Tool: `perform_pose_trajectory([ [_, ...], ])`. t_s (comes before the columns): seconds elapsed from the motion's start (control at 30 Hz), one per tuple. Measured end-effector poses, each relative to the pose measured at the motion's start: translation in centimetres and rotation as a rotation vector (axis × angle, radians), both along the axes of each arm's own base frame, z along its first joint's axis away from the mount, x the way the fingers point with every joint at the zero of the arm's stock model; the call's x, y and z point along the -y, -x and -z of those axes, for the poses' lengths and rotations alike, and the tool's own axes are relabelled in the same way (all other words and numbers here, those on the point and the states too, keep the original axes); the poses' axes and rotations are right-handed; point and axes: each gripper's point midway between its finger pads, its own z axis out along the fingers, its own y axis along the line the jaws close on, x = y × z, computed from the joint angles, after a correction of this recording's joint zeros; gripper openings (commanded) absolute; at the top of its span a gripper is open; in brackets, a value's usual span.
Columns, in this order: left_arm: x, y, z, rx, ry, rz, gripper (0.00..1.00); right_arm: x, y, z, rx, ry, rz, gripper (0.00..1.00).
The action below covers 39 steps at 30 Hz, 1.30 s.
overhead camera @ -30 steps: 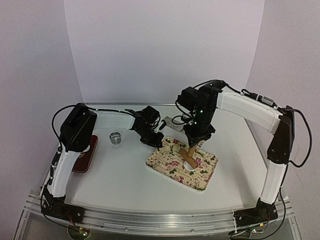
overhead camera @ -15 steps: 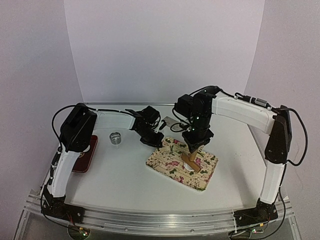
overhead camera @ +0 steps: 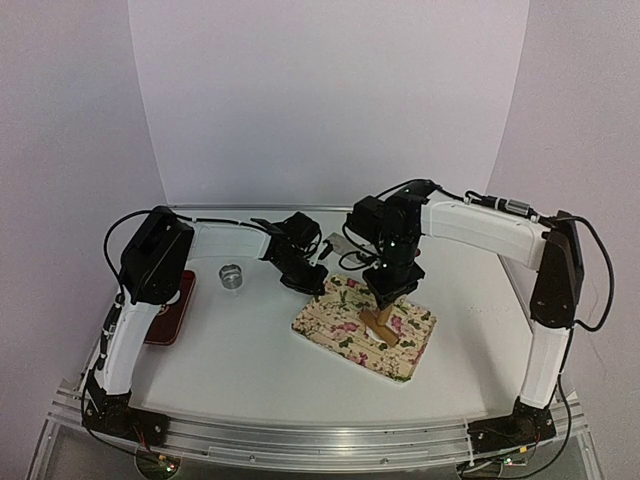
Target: Roll out the dumpling wrappers from the dough
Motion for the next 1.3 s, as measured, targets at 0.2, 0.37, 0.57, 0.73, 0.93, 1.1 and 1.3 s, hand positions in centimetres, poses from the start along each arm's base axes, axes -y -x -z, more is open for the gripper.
perform_pose_trajectory([
  [0.2,0.0,0.0,0.0,0.000,-0.001,0.000,0.00,0.2,-0.1,0.2,0.020,0.019,-0.005,0.00],
  [0.37,0.0,0.0,0.0,0.000,-0.001,0.000,0.00,0.2,-0.2,0.4,0.023,0.021,-0.005,0.00],
  [0.57,0.0,0.0,0.0,0.000,-0.002,-0.001,0.00,0.2,-0.1,0.8,0.021,0.018,-0.010,0.00],
  [0.73,0.0,0.0,0.0,-0.004,-0.001,-0.007,0.00,0.2,0.1,1.4,0.015,0.012,-0.018,0.00],
  [0.93,0.0,0.0,0.0,-0.010,0.001,-0.017,0.00,-0.1,0.4,1.9,0.014,0.012,-0.031,0.00],
  [1.1,0.0,0.0,0.0,-0.010,-0.002,-0.024,0.00,-0.4,0.6,2.1,0.036,0.047,-0.050,0.00],
  [1.3,0.0,0.0,0.0,-0.017,0.001,-0.037,0.00,-0.6,0.5,2.5,0.050,0.088,-0.060,0.00],
])
